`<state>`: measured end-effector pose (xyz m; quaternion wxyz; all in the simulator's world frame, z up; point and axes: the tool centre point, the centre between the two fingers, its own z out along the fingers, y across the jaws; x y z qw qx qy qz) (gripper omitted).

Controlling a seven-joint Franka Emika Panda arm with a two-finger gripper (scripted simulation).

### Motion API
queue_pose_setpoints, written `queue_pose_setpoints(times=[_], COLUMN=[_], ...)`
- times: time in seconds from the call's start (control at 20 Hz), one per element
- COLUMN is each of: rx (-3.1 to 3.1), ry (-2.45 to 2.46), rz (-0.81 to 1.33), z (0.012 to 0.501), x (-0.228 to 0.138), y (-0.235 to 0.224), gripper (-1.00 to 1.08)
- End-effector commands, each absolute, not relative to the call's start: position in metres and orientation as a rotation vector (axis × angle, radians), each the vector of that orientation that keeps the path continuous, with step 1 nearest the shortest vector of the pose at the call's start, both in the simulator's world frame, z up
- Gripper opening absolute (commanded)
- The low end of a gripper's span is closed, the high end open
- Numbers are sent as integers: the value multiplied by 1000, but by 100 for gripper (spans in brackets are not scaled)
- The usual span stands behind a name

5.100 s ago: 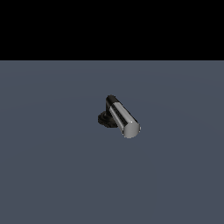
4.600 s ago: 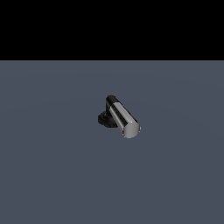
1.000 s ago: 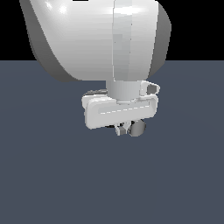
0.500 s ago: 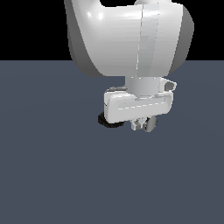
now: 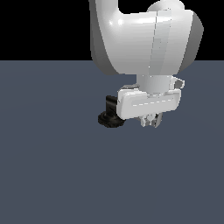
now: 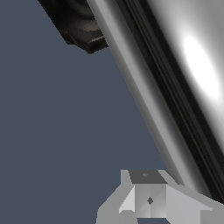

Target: Turn on the faucet by rotating a designated handle.

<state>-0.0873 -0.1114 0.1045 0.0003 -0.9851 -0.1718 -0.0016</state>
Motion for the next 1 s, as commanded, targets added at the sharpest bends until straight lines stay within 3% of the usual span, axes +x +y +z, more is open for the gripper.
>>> queue_pose_setpoints(times=[0.0,0.55,0.95], rx=[-3094,-3094,-3089], ry=[-546,-547,-565], rz=[0,0,-8], z=[101,101,104], x=[-81,-62,-42], y=[-121,-162,-158], gripper=[-100,-100,-100])
